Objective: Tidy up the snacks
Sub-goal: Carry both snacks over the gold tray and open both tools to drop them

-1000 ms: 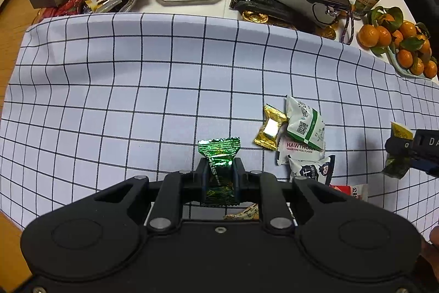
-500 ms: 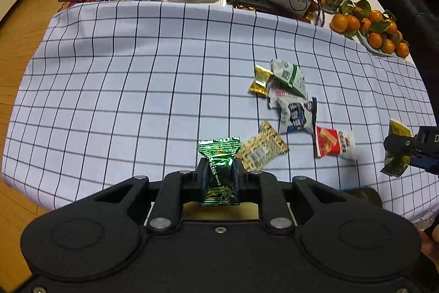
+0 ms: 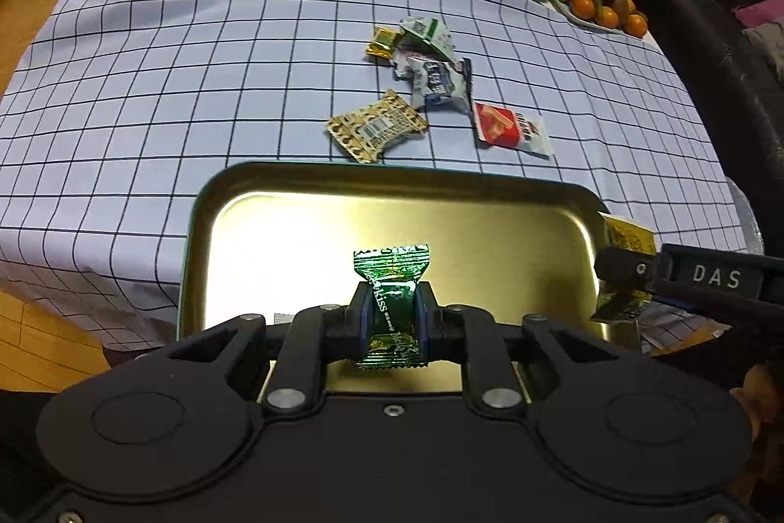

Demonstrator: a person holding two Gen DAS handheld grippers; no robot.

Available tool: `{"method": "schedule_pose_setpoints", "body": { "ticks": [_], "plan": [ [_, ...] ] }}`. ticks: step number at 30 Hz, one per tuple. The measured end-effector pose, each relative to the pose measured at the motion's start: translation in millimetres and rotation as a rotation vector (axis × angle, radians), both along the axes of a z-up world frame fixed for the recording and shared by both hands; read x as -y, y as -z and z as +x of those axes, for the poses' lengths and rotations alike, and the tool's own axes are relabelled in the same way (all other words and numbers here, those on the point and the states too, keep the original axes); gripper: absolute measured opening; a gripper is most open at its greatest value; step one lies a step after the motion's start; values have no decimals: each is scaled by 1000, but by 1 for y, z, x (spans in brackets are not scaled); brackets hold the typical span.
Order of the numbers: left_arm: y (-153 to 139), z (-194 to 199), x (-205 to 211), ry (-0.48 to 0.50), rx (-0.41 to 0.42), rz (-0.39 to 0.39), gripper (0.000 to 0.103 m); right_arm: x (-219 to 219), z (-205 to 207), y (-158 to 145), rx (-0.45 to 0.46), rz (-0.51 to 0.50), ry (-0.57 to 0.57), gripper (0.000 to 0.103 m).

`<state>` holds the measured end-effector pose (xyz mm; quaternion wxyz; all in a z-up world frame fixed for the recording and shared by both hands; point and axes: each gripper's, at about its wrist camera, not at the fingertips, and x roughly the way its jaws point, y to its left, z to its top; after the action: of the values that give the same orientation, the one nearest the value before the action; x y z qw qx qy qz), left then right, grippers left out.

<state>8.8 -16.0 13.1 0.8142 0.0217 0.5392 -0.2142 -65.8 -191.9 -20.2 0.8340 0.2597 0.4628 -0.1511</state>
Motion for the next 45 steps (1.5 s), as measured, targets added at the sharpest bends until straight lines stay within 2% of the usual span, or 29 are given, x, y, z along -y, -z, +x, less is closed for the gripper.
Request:
{"method": "schedule_pose_setpoints", "body": {
  "ticks": [7,11,15,28,34,41,45],
  "plan": [
    [-1,-29,10,69,40,-8,24,-10,-28,-6,71,9,-36,34],
    [4,-37,12,68,33,12,25,-14,-24,-6,76,-25,-53,34],
    [2,-43,15,88,68,27,30,-14,-23,-8,81,-47,-53,34],
    [4,-37,10,25,74,46,30,-1,-20,-2,7,79,-14,37],
    [4,-35,9,10,66,42,30,-5,-19,-3,-15,42,-10,37],
    [6,-30,4,-22,46,33,30,-3,-15,0,-40,100,-36,37],
    [7,-28,3,-35,37,32,30,-3,-15,-1,-36,98,-23,37]
  ]
}}
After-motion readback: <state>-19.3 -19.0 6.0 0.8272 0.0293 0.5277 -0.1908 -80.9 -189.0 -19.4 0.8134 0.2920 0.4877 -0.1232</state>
